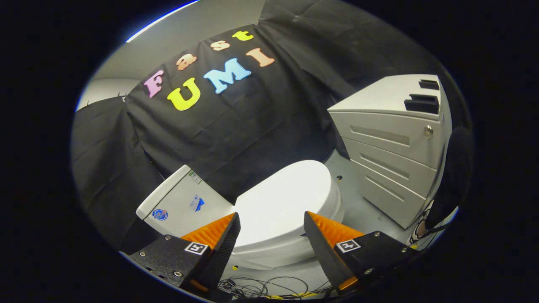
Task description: Open the toilet lid.
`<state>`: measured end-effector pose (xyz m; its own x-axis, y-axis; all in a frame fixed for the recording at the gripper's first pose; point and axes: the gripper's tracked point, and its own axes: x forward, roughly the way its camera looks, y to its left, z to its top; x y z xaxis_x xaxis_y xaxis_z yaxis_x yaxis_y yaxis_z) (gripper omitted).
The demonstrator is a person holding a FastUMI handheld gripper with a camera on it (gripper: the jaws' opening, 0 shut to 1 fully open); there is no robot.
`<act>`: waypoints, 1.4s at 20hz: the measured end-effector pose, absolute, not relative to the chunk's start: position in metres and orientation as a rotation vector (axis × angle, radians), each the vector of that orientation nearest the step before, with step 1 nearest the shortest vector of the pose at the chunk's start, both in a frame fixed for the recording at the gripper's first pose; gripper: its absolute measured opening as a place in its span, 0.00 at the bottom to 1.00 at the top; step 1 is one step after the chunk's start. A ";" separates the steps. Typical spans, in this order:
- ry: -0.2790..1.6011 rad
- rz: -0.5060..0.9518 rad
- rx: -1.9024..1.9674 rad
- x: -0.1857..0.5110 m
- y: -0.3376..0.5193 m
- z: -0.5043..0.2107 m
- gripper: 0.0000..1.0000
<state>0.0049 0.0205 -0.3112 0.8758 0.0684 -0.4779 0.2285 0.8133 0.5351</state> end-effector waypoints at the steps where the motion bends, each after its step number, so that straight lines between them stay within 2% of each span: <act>1: 0.516 -0.099 0.658 0.005 0.019 -0.320 0.94; 11: 0.595 -0.295 1.016 -0.009 -0.021 -0.429 0.94; 18: 0.606 -0.268 1.166 0.016 -0.012 -0.477 0.92; 22: 0.594 -0.262 1.220 0.023 -0.005 -0.488 0.82; 25: 0.573 -0.251 1.235 0.031 -0.001 -0.490 0.67; 28: 0.524 -0.225 1.261 0.038 -0.002 -0.482 0.59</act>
<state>0.0379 -0.0016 -0.4821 0.8617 0.1211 -0.4928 0.4410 0.3021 0.8452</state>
